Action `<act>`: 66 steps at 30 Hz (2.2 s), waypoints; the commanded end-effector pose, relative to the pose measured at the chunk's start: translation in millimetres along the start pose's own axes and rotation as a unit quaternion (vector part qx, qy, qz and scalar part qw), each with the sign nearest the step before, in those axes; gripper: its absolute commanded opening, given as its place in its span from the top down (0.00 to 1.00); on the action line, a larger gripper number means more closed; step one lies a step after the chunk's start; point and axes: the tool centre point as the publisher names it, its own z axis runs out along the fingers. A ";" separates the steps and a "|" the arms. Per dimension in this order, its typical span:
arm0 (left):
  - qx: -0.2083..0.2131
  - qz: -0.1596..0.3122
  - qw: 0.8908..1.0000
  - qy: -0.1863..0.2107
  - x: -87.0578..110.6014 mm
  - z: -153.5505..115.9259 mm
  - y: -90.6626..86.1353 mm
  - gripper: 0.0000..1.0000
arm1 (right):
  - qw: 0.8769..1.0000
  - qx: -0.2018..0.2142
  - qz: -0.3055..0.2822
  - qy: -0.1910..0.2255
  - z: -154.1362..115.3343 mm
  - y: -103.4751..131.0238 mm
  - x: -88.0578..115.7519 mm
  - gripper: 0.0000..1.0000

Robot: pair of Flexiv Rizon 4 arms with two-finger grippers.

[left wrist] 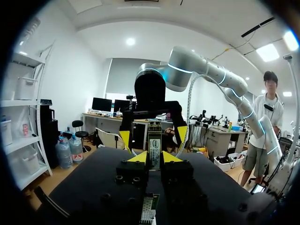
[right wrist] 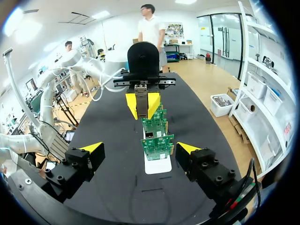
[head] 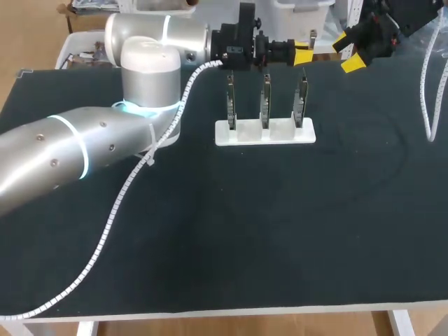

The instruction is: Pick up the optical module with the left hand, and insert it into the network port with the right hand.

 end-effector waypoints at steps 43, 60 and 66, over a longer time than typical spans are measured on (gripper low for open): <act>0.002 0.000 1.000 0.000 0.3 0.2 2.2 1.00 | 0.999 0.023 -0.044 0.018 1.0 -9.2 -39.6 0.00; 0.002 0.000 1.000 0.000 0.3 0.2 2.2 1.00 | 0.999 0.017 -0.041 -0.020 10.2 -16.8 -52.0 0.00; 0.002 0.000 1.000 0.000 0.3 0.2 2.2 1.00 | 0.999 0.014 -0.042 -0.020 10.4 -16.2 -52.7 0.00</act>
